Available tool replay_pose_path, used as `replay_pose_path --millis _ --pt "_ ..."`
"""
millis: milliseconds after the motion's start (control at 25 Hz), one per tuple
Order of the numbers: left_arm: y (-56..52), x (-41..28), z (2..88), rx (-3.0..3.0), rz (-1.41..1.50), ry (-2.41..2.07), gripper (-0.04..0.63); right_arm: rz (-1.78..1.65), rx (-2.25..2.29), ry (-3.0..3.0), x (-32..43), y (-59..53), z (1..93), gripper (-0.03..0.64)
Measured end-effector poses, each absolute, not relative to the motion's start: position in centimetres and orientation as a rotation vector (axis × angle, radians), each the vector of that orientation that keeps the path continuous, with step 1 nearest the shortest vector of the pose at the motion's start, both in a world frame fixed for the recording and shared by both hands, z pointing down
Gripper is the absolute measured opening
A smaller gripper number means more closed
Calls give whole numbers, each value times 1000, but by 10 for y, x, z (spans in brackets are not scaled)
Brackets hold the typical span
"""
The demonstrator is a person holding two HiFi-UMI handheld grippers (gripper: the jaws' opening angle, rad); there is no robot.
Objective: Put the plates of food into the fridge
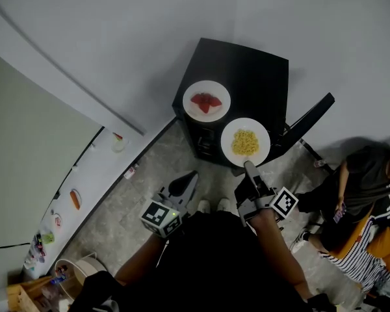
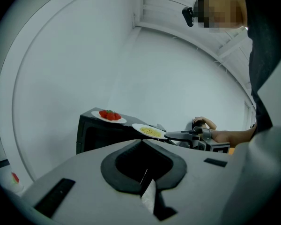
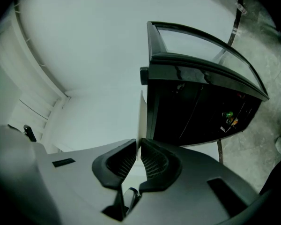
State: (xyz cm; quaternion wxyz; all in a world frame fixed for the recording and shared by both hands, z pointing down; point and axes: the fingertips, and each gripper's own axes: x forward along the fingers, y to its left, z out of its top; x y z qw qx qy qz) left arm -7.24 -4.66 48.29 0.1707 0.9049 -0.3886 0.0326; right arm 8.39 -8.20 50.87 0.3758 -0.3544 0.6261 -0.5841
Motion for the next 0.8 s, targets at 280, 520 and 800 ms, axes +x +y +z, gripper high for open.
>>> replay_pose_path --millis 280,520,800 --pt "-38 -81 487 2568 94 -1115 23 -1566 -880 1573 72 -64 526 44" --pt "-34 -86 489 2555 113 -1136 25 -1611 -912 1554 71 -63 551 44" --pt "-35 -85 493 2548 134 -1132 24 -1615 -1013 1570 81 -73 591 43"
